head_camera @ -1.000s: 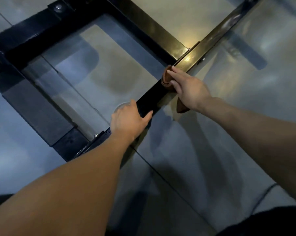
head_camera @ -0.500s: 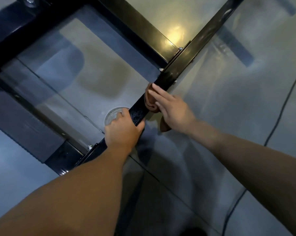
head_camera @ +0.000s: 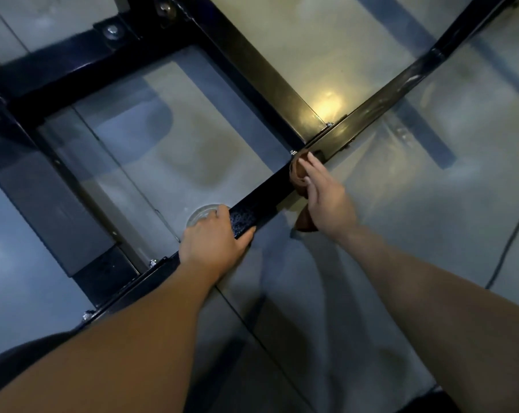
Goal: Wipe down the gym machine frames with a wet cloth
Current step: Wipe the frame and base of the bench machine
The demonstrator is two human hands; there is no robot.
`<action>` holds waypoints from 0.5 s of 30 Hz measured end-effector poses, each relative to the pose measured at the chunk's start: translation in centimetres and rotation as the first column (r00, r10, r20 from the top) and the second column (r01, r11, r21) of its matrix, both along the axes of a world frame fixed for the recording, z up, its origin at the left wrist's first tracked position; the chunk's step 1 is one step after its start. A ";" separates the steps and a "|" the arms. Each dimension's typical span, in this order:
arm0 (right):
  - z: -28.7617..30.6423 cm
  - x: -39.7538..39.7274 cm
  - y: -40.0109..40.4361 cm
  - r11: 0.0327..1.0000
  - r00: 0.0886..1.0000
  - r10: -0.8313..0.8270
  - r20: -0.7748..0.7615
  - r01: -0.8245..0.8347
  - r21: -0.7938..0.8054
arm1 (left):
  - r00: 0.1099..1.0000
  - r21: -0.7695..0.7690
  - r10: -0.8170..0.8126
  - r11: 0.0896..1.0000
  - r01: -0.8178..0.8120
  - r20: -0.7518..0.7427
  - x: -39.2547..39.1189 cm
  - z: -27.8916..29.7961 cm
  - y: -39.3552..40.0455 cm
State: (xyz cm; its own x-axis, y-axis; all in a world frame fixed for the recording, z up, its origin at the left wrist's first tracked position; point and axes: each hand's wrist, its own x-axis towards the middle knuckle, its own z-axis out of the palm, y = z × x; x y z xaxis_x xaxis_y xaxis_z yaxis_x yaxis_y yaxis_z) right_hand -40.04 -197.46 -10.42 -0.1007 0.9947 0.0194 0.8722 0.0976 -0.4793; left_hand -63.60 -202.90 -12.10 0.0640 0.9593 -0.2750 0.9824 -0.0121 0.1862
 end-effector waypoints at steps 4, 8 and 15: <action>1.1 0.1 2.1 0.975 0.979 -0.205 0.016 0.206 -0.083 | 0.999 0.030 0.044 0.999 -0.045 0.020 0.2 -1.0 -0.1; -0.4 -1.8 -1.4 0.994 0.994 0.099 0.038 -0.097 -0.049 | 0.995 0.009 0.084 0.996 -0.084 0.051 0.1 -0.6 0.1; 1.5 2.3 3.4 0.984 0.983 -0.135 0.124 0.148 -0.101 | 1.000 0.084 0.016 0.996 -0.014 -0.023 0.2 -1.1 -0.1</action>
